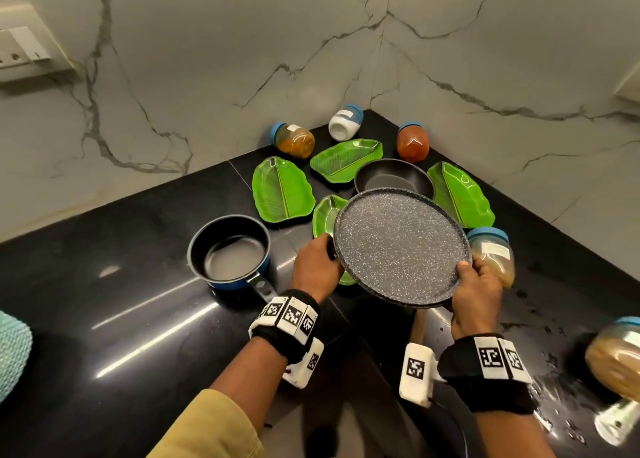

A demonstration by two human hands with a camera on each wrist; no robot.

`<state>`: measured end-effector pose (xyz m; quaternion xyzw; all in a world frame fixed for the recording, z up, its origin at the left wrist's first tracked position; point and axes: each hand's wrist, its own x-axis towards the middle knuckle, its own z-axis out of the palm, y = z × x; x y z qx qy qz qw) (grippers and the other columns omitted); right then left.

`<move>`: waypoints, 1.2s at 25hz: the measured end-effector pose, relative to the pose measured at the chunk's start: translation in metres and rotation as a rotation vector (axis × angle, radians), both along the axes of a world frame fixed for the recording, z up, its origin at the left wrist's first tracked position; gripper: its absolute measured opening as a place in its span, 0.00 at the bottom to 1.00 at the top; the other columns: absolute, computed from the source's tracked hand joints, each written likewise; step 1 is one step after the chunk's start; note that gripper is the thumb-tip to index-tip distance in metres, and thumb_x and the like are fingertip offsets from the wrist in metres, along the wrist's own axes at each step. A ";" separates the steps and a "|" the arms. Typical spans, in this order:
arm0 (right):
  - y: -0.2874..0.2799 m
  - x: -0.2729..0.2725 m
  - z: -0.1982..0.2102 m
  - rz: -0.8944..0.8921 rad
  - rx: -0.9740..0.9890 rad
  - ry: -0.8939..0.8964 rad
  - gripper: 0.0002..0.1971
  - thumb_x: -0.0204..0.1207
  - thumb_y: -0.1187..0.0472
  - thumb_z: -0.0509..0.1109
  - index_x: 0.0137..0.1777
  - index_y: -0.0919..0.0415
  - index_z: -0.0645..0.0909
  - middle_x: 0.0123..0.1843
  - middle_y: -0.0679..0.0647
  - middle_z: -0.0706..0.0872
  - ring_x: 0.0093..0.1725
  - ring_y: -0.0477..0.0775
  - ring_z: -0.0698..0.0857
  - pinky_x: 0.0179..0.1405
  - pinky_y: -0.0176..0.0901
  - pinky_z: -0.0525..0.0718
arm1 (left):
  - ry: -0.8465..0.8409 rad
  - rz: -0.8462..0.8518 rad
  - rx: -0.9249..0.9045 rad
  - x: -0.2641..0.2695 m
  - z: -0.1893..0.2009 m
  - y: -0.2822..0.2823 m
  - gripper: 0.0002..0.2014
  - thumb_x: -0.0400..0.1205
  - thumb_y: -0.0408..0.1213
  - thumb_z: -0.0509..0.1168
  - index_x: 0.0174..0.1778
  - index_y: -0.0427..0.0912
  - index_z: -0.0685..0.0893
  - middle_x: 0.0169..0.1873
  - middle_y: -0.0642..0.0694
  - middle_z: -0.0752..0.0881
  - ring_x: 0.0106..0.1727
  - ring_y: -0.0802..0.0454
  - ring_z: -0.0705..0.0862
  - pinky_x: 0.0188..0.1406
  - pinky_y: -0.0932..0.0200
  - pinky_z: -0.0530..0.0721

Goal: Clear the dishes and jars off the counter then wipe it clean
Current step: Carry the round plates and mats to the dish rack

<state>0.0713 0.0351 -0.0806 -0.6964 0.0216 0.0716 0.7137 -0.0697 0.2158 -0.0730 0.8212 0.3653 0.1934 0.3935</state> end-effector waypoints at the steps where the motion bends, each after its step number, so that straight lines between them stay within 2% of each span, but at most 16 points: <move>1: 0.002 -0.001 0.000 0.010 0.004 0.003 0.13 0.83 0.67 0.60 0.64 0.64 0.80 0.47 0.50 0.85 0.46 0.47 0.83 0.51 0.43 0.82 | -0.006 0.002 0.000 -0.002 0.001 0.001 0.08 0.75 0.36 0.68 0.48 0.38 0.85 0.48 0.37 0.90 0.51 0.36 0.86 0.43 0.52 0.79; 4: 0.007 -0.004 0.003 0.037 0.029 0.016 0.13 0.84 0.67 0.61 0.65 0.62 0.79 0.49 0.52 0.86 0.46 0.48 0.84 0.47 0.39 0.83 | -0.019 0.008 -0.003 -0.006 0.002 0.002 0.11 0.75 0.40 0.65 0.48 0.40 0.84 0.49 0.37 0.89 0.52 0.36 0.85 0.44 0.52 0.79; 7: 0.006 -0.009 0.005 0.058 0.031 0.028 0.12 0.84 0.66 0.61 0.65 0.62 0.79 0.50 0.53 0.86 0.46 0.48 0.84 0.49 0.42 0.83 | -0.027 0.006 0.017 -0.011 0.003 -0.001 0.12 0.76 0.41 0.62 0.47 0.39 0.84 0.49 0.36 0.89 0.52 0.35 0.86 0.45 0.50 0.81; 10: -0.001 -0.016 0.006 0.065 0.018 0.021 0.10 0.84 0.67 0.61 0.53 0.54 0.82 0.46 0.49 0.86 0.46 0.49 0.83 0.50 0.43 0.83 | 0.007 -0.003 0.049 -0.015 0.004 -0.009 0.07 0.81 0.35 0.61 0.47 0.37 0.83 0.49 0.35 0.89 0.52 0.33 0.85 0.44 0.48 0.81; 12: -0.014 -0.021 0.007 0.068 -0.005 0.030 0.11 0.83 0.66 0.61 0.48 0.51 0.82 0.47 0.49 0.86 0.49 0.52 0.84 0.54 0.51 0.83 | 0.035 -0.006 0.073 -0.018 0.004 -0.020 0.07 0.82 0.35 0.61 0.47 0.37 0.83 0.50 0.34 0.89 0.52 0.32 0.85 0.46 0.45 0.81; 14: -0.031 -0.024 0.007 0.069 -0.013 0.044 0.10 0.83 0.65 0.62 0.49 0.50 0.82 0.48 0.50 0.87 0.50 0.53 0.84 0.57 0.54 0.83 | 0.025 -0.003 0.087 -0.020 0.004 -0.035 0.07 0.82 0.35 0.61 0.46 0.36 0.82 0.49 0.33 0.88 0.52 0.31 0.84 0.44 0.44 0.80; 16: -0.053 -0.030 0.009 0.073 -0.030 0.054 0.09 0.83 0.64 0.62 0.53 0.50 0.82 0.48 0.50 0.87 0.49 0.52 0.85 0.56 0.54 0.84 | 0.017 0.012 0.079 -0.028 0.006 -0.059 0.06 0.82 0.33 0.62 0.45 0.35 0.83 0.49 0.32 0.88 0.52 0.30 0.84 0.40 0.50 0.75; 18: -0.073 -0.039 0.014 0.082 -0.026 0.062 0.09 0.83 0.63 0.62 0.59 0.56 0.81 0.48 0.49 0.87 0.48 0.51 0.85 0.56 0.53 0.84 | 0.001 -0.005 0.092 -0.038 0.011 -0.083 0.06 0.81 0.32 0.63 0.44 0.35 0.83 0.48 0.31 0.88 0.51 0.30 0.84 0.38 0.55 0.69; 20: -0.093 -0.047 0.012 0.079 -0.031 0.073 0.12 0.83 0.63 0.62 0.64 0.59 0.80 0.50 0.52 0.87 0.51 0.54 0.86 0.58 0.55 0.85 | 0.001 -0.002 0.103 -0.049 0.013 -0.104 0.07 0.81 0.35 0.63 0.45 0.35 0.84 0.47 0.32 0.88 0.52 0.30 0.84 0.40 0.52 0.74; 22: -0.114 -0.057 0.008 0.087 -0.033 0.088 0.11 0.82 0.62 0.63 0.63 0.58 0.80 0.53 0.55 0.88 0.53 0.57 0.87 0.59 0.62 0.85 | -0.014 0.009 0.093 -0.058 0.011 -0.126 0.09 0.81 0.36 0.61 0.46 0.35 0.84 0.47 0.32 0.88 0.52 0.30 0.85 0.45 0.46 0.80; 25: -0.143 -0.069 0.003 0.097 -0.031 0.134 0.09 0.82 0.61 0.63 0.58 0.53 0.80 0.53 0.56 0.88 0.52 0.57 0.86 0.59 0.65 0.85 | -0.009 0.009 0.097 -0.072 0.009 -0.156 0.08 0.81 0.35 0.61 0.45 0.36 0.84 0.47 0.35 0.89 0.51 0.34 0.86 0.45 0.49 0.80; 30: -0.182 -0.091 0.006 0.072 -0.007 0.160 0.12 0.83 0.60 0.62 0.63 0.55 0.80 0.55 0.56 0.88 0.59 0.63 0.86 0.60 0.69 0.84 | -0.036 -0.030 0.076 -0.090 0.009 -0.188 0.11 0.77 0.41 0.59 0.46 0.39 0.83 0.47 0.39 0.90 0.51 0.38 0.87 0.46 0.48 0.83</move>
